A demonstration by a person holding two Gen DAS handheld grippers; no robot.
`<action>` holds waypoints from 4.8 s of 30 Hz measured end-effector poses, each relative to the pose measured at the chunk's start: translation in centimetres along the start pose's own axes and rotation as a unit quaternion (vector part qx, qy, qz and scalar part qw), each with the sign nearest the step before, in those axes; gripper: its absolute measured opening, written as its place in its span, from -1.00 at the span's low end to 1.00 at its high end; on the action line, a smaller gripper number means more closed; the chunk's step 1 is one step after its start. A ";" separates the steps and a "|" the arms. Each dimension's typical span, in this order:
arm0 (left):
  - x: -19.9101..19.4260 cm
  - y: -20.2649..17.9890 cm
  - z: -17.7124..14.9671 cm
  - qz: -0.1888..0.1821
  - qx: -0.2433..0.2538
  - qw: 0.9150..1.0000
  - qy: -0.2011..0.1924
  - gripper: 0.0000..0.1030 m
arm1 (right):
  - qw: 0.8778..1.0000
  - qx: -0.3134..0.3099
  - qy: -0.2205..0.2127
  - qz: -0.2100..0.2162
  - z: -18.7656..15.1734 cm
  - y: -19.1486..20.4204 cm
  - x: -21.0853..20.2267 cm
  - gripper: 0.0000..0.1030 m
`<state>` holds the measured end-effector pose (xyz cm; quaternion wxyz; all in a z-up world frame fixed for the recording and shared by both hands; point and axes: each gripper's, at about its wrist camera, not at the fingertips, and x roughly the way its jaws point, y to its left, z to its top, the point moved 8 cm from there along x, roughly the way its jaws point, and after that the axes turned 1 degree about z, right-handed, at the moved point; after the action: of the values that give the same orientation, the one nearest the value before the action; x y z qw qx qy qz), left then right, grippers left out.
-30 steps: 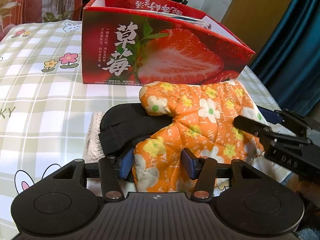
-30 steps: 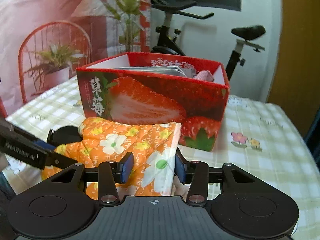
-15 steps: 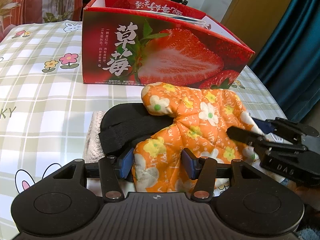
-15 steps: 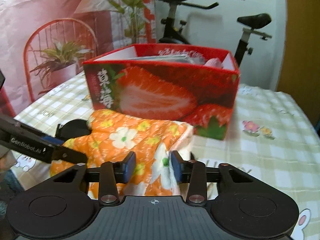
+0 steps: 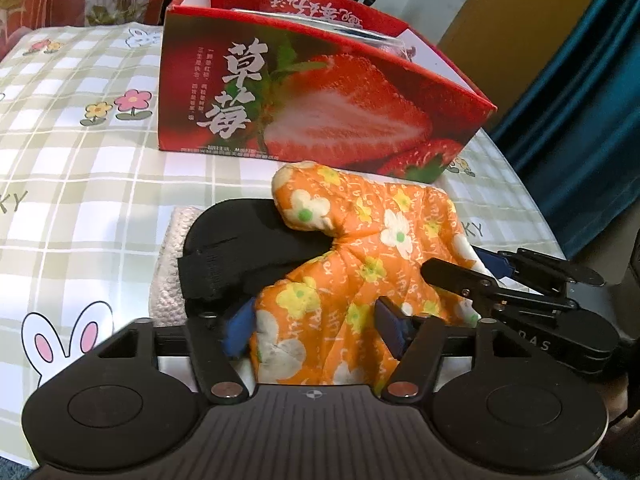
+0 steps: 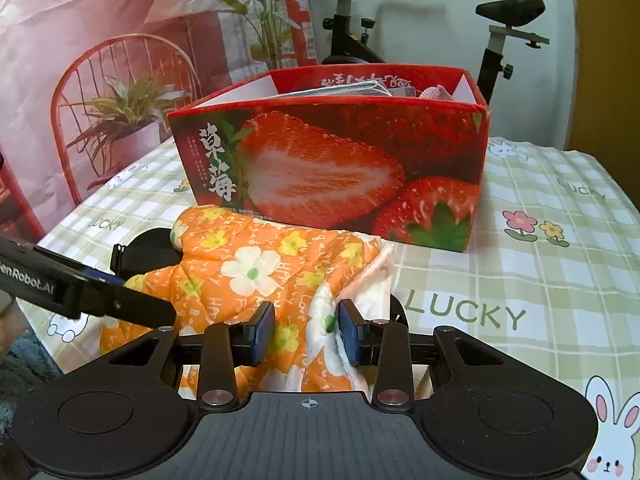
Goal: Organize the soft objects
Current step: 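Lower both tools onto the orange floral cloth and close them, then carry the orange floral cloth into the red box and open both tools, then move both tools back from the box to the black eye mask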
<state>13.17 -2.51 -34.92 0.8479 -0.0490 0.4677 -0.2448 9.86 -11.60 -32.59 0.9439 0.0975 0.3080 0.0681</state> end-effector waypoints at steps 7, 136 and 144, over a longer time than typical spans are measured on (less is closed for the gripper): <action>-1.2 0.1 1.0 -0.004 0.005 0.999 -0.038 -0.53 | 0.999 0.032 -0.007 0.005 0.2 -0.6 -0.2 -0.45; -7.9 -0.1 11.4 0.081 0.084 0.982 -0.150 1.00 | 0.995 0.032 -0.091 -0.031 12.6 -2.9 -2.9 0.99; -7.5 0.8 9.8 0.086 0.071 0.984 -0.141 0.99 | 0.994 0.015 -0.092 -0.051 10.2 -3.1 -3.6 0.99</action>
<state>18.14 0.19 -23.95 0.9245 0.0179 0.3271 -0.1947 13.27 -16.69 -23.21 0.9689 0.1016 0.2257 0.0057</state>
